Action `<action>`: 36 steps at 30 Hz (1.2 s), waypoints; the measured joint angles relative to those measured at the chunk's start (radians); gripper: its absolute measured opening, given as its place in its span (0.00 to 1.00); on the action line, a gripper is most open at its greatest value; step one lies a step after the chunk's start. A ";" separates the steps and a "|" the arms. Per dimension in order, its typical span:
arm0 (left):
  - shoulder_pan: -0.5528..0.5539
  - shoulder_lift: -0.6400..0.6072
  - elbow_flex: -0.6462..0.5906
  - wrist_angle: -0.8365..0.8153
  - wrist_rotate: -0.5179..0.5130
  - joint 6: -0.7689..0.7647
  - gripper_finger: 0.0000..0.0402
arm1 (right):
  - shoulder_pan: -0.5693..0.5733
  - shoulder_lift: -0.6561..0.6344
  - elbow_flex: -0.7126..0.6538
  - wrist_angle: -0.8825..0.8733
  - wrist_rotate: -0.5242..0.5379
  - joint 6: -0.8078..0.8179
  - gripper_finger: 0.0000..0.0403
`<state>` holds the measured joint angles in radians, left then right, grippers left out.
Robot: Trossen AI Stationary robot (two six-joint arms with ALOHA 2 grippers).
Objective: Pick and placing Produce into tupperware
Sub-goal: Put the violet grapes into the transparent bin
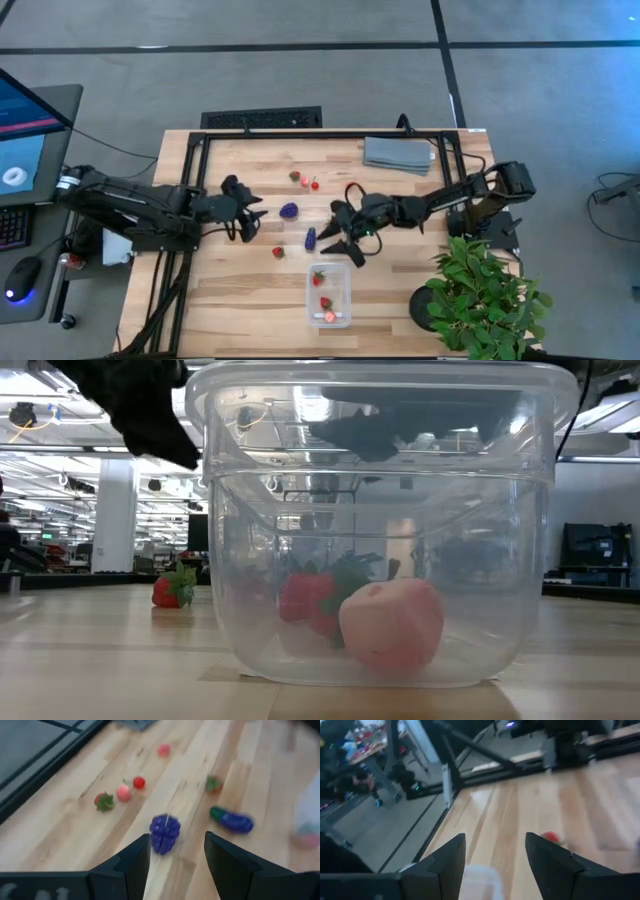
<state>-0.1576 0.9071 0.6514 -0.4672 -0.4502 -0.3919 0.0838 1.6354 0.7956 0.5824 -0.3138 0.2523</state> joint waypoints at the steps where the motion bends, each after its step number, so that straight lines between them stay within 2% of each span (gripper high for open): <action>1: 0.001 0.022 0.000 -0.003 0.000 0.019 0.44 | -0.016 -0.006 0.000 0.001 0.000 0.000 0.57; 7: 0.028 0.126 0.000 -0.014 0.003 0.132 0.44 | -0.110 -0.062 0.000 -0.042 -0.001 0.009 0.60; 10: 0.065 0.162 0.000 -0.009 0.057 0.197 0.44 | -0.158 -0.090 -0.001 -0.069 0.000 0.009 0.62; 19: 0.256 0.225 0.000 0.064 0.353 0.386 0.44 | -0.316 -0.168 0.000 -0.157 0.027 0.010 0.66; 24: 0.394 0.241 0.000 0.100 0.528 0.475 0.44 | -0.374 -0.219 0.000 -0.266 0.027 0.010 0.67; 28: 0.480 0.249 0.000 0.144 0.625 0.543 0.44 | -0.403 -0.257 0.000 -0.347 0.028 0.009 0.67; 32: 0.538 0.287 0.000 0.197 0.718 0.588 0.44 | -0.418 -0.288 0.000 -0.418 0.027 -0.006 0.67; 36: 0.553 0.379 0.000 0.228 0.805 0.605 0.47 | -0.433 -0.314 0.000 -0.512 0.027 -0.019 0.67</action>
<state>0.3950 1.2857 0.6518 -0.2389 0.3553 0.2133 -0.3493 1.3212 0.7956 0.0708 -0.2863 0.2334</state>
